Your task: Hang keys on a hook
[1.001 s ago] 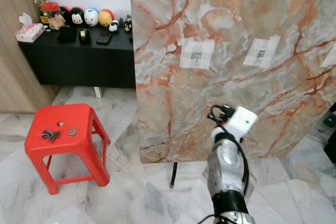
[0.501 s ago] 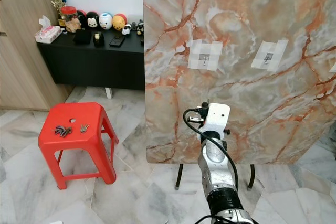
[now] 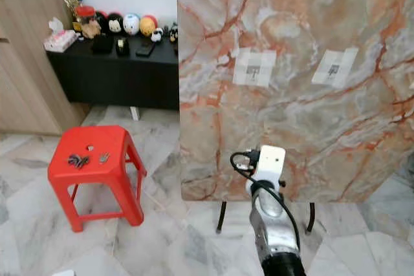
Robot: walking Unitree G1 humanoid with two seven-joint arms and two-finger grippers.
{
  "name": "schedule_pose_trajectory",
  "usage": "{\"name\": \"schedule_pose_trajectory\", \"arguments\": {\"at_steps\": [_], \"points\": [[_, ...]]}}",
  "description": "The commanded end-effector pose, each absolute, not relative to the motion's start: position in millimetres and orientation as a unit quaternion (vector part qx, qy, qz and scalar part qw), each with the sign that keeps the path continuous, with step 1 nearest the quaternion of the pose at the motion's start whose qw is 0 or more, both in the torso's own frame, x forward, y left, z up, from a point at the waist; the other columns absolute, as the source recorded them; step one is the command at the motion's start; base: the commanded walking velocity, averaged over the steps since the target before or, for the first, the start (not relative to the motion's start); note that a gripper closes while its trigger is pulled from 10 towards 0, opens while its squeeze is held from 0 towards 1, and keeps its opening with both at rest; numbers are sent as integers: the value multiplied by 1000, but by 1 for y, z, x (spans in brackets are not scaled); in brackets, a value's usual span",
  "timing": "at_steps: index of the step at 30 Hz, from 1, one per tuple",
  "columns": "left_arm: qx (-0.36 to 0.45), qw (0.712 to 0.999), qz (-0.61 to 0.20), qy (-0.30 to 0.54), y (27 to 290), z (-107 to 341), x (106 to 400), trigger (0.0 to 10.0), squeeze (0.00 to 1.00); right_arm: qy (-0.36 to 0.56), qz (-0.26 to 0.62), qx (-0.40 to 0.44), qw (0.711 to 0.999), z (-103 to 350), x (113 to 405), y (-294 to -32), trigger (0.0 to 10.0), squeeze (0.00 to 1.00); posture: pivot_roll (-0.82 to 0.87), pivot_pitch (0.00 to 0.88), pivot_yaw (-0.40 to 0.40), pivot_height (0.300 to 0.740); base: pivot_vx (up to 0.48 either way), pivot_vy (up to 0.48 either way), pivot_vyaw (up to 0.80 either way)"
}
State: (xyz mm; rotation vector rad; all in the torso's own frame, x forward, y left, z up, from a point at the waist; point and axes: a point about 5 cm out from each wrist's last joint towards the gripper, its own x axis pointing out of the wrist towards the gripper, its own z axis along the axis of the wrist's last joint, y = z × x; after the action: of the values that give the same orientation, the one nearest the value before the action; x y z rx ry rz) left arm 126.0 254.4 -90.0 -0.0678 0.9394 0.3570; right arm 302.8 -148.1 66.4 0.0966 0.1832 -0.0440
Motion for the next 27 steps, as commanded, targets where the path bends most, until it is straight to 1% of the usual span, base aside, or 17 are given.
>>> {"name": "schedule_pose_trajectory", "arguments": {"at_steps": [1,4,8,9,11,17,21,27], "points": [[-30,874,171,454,258,-89,128,10000,0,84,-9,41,996,72,298,-147,10000,0,64,0,-96,740,0,0,0],[-28,874,171,455,259,-89,125,10000,0,67,-18,45,997,78,289,-151,10000,0,61,0,-93,740,0,0,0],[-26,873,169,457,258,-90,123,10000,0,25,1,28,999,92,271,-147,10000,0,55,0,-90,740,251,0,0],[-26,873,169,457,258,-90,123,10000,0,25,1,28,999,92,271,-147,10000,0,55,0,-90,740,255,0,0],[-23,872,166,460,259,-91,121,10000,0,27,4,24,999,91,261,-146,10000,0,45,0,-84,740,264,0,0],[-21,871,167,462,263,-89,121,10000,0,25,0,32,999,95,262,-147,10000,0,44,0,-87,740,311,0,0],[-19,874,161,458,257,-90,123,10000,0,23,-3,34,999,97,267,-146,10000,0,54,0,-91,740,349,0,0],[-17,874,160,459,257,-91,122,10000,0,27,-1,38,999,97,267,-144,10000,0,52,0,-92,740,356,0,0]]}}
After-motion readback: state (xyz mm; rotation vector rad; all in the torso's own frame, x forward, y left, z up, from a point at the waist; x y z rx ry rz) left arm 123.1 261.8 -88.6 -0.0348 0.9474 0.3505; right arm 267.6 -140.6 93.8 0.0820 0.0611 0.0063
